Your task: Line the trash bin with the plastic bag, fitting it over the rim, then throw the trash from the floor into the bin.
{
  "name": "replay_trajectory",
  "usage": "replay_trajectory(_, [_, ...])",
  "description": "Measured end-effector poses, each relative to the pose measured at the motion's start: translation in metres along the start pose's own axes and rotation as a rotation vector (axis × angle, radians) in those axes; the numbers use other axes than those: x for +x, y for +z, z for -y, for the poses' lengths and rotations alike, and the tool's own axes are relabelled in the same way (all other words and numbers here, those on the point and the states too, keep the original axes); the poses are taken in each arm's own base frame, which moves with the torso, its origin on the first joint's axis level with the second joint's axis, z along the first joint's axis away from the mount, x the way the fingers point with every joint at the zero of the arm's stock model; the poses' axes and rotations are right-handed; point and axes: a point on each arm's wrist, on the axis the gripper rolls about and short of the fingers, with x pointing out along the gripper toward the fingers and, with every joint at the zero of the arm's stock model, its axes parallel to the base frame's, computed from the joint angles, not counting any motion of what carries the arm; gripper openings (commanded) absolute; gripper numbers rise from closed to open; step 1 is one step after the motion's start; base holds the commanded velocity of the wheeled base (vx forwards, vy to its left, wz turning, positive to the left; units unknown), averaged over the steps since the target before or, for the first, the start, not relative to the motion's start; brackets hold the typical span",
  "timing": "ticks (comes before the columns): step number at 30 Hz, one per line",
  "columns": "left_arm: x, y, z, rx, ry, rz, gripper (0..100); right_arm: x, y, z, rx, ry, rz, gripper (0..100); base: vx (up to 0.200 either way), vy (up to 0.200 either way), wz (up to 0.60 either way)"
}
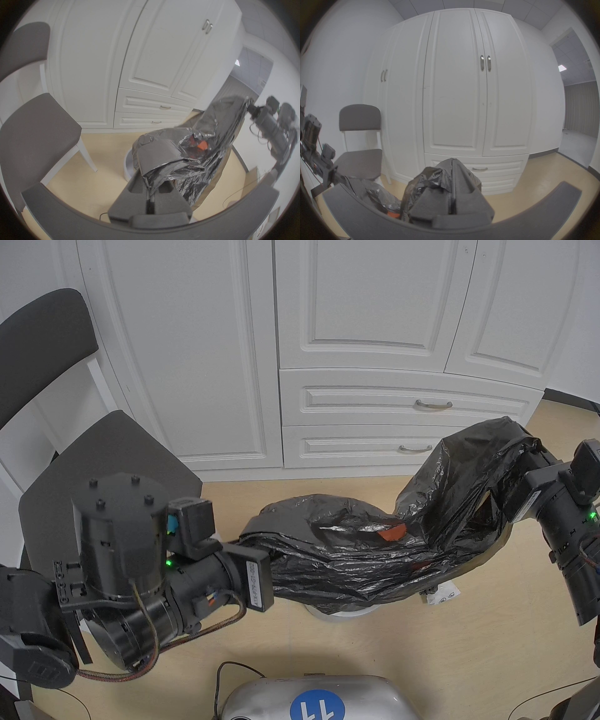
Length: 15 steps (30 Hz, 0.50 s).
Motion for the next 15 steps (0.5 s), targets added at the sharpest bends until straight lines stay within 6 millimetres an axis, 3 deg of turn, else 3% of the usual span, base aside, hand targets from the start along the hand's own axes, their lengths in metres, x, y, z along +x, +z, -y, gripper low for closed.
replay_trajectory(7, [0.006, 0.018, -0.001, -0.097, 0.004, 0.044, 0, 0.005, -0.026, 0.006, -0.109, -0.054, -0.128, 0, 0.0, 0.0, 0.0])
replay_trajectory(15, [0.027, 0.052, -0.002, -0.247, 0.011, 0.195, 0, 0.016, -0.055, 0.015, -0.215, -0.101, -0.271, 0, 0.0, 0.0, 0.0])
